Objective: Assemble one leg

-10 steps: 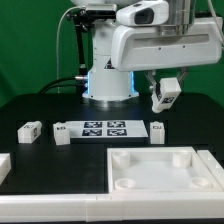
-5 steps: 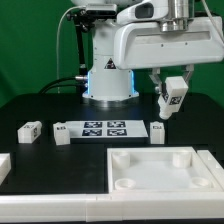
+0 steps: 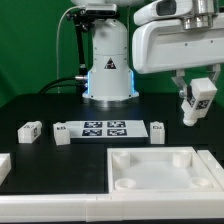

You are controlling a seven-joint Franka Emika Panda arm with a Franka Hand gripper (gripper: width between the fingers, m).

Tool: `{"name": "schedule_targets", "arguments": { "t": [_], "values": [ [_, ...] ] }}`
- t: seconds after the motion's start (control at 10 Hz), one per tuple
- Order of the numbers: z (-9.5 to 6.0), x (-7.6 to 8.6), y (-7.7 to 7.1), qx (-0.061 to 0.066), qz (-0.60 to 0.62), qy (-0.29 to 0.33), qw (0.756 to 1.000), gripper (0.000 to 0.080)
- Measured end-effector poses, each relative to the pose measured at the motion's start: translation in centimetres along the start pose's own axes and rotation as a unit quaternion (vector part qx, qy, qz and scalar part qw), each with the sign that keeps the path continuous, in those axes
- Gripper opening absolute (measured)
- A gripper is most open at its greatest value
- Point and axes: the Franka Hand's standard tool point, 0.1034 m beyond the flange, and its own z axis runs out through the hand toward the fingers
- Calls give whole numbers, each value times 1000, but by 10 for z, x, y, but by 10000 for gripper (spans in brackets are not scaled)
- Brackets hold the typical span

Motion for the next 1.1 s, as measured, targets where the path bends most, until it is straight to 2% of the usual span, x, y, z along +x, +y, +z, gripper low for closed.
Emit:
{"name": "schedule_targets", "arguments": {
  "t": [0.3, 0.4, 0.5, 0.6, 0.7, 0.8, 1.1],
  "values": [
    [1, -1, 0, -4, -2, 21, 1000, 290],
    [-1, 6, 4, -13, -6, 71, 997, 290],
    [-1, 5, 8, -24, -10, 119, 993, 290],
    [2, 3, 10, -28, -8, 139, 990, 290],
    [7, 6, 9, -21, -8, 116, 993, 290],
    [9, 21, 11, -20, -9, 120, 993, 290],
    [28, 49, 23, -16, -6, 127, 992, 290]
  ]
}}
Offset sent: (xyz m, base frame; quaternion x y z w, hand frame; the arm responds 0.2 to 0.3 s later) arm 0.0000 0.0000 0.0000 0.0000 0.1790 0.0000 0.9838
